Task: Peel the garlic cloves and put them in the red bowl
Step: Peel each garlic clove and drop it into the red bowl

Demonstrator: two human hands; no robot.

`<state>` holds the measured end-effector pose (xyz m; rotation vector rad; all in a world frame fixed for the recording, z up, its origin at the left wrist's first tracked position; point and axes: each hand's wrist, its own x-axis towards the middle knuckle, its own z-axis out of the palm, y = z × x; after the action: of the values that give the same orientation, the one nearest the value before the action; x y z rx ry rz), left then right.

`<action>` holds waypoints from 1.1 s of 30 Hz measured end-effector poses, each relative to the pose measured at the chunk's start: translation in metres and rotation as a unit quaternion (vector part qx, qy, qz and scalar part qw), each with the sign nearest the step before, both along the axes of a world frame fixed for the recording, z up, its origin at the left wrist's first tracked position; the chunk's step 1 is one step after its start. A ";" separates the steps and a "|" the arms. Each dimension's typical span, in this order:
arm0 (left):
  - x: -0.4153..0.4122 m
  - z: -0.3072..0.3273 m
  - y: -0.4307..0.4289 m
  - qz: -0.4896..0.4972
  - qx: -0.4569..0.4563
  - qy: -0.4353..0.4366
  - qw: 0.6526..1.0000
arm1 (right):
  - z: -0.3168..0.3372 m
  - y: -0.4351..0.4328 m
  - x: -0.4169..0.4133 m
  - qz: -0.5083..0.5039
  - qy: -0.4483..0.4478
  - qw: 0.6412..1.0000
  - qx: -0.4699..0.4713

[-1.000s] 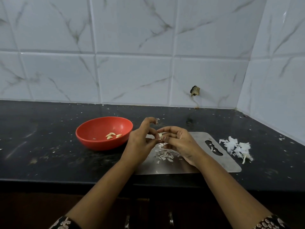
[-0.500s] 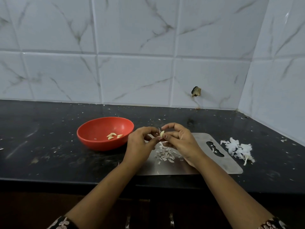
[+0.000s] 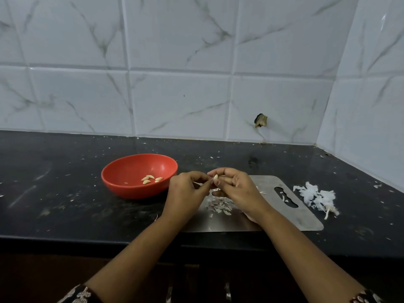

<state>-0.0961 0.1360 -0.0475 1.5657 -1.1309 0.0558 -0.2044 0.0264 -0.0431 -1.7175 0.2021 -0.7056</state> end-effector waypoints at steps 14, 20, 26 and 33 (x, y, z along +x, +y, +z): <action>-0.004 0.001 0.004 0.017 -0.011 -0.051 0.999 | 0.001 0.001 0.000 0.010 -0.019 1.000 0.005; -0.001 0.001 0.003 -0.012 -0.027 -0.014 0.999 | 0.003 0.004 -0.001 0.010 -0.019 1.000 0.009; -0.003 0.004 0.002 -0.074 -0.079 0.079 0.991 | 0.007 0.002 -0.003 -0.008 -0.044 0.997 0.055; 0.001 0.003 0.001 -0.111 -0.077 0.136 0.982 | 0.010 0.003 -0.004 0.017 -0.072 0.991 0.115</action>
<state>-0.0947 0.1374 -0.0447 1.2600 -1.0502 -0.2097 -0.2088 0.0290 -0.0336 -1.4409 0.1475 -0.7471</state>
